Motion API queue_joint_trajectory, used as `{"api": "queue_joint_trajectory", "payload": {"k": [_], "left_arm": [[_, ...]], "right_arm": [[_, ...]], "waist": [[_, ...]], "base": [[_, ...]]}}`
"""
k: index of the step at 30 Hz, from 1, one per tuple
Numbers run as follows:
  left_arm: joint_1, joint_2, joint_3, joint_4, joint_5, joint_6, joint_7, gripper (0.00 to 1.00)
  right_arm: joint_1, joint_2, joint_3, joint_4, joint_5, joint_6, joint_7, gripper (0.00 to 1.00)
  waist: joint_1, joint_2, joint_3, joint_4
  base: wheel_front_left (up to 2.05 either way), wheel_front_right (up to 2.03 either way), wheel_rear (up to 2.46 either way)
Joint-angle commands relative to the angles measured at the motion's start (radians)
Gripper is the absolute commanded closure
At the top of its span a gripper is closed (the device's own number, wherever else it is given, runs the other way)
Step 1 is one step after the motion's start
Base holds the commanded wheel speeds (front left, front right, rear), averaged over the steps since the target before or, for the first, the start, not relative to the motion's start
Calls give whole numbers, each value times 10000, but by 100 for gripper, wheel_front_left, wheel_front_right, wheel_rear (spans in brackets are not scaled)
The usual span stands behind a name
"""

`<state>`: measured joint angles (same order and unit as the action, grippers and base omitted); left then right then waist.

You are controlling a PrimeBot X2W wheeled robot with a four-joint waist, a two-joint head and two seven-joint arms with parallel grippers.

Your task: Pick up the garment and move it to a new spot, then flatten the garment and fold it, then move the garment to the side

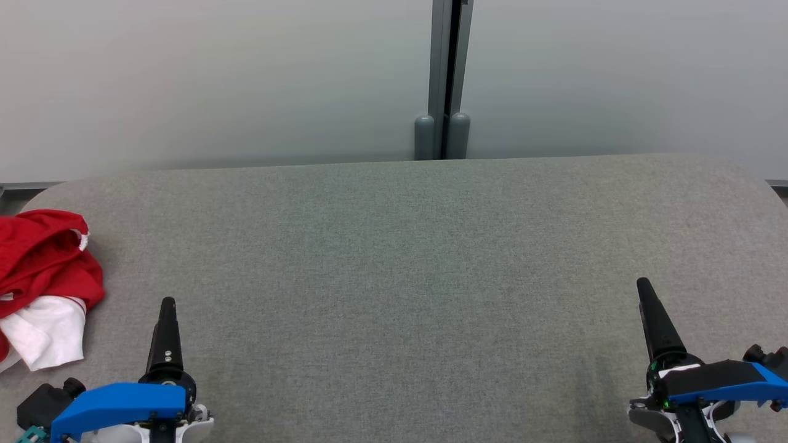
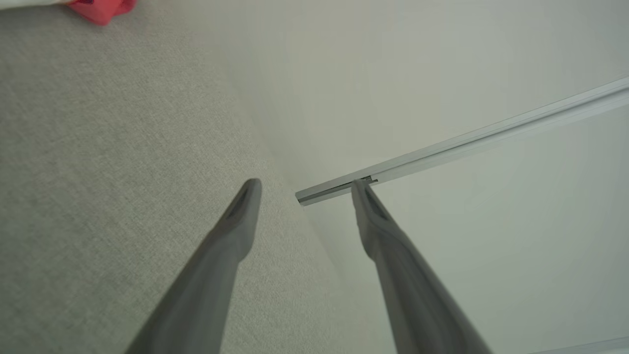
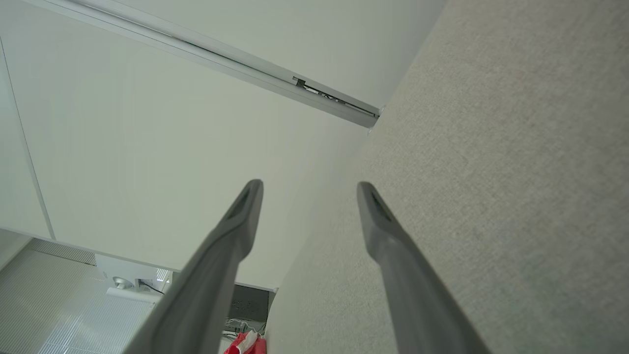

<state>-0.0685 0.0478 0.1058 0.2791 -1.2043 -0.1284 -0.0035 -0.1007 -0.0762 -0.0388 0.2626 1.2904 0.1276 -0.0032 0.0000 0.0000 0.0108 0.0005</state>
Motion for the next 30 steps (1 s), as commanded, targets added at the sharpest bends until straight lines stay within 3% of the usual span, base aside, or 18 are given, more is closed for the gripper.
{"api": "queue_joint_trajectory", "payload": {"k": [1, 30], "left_arm": [[-298, 29, -78, -111, 532, -11, -131, 0], [-100, 31, -383, 88, 4996, 195, -1091, 0]], "right_arm": [[-301, -155, 69, -145, -499, 24, -126, 0], [-305, -388, 420, 39, -4958, 34, -1084, 0]], "waist": [[0, 0, 2, 6], [0, 0, 9, 21]], "base": [[0, 0, 0], [0, 0, 0]]}}
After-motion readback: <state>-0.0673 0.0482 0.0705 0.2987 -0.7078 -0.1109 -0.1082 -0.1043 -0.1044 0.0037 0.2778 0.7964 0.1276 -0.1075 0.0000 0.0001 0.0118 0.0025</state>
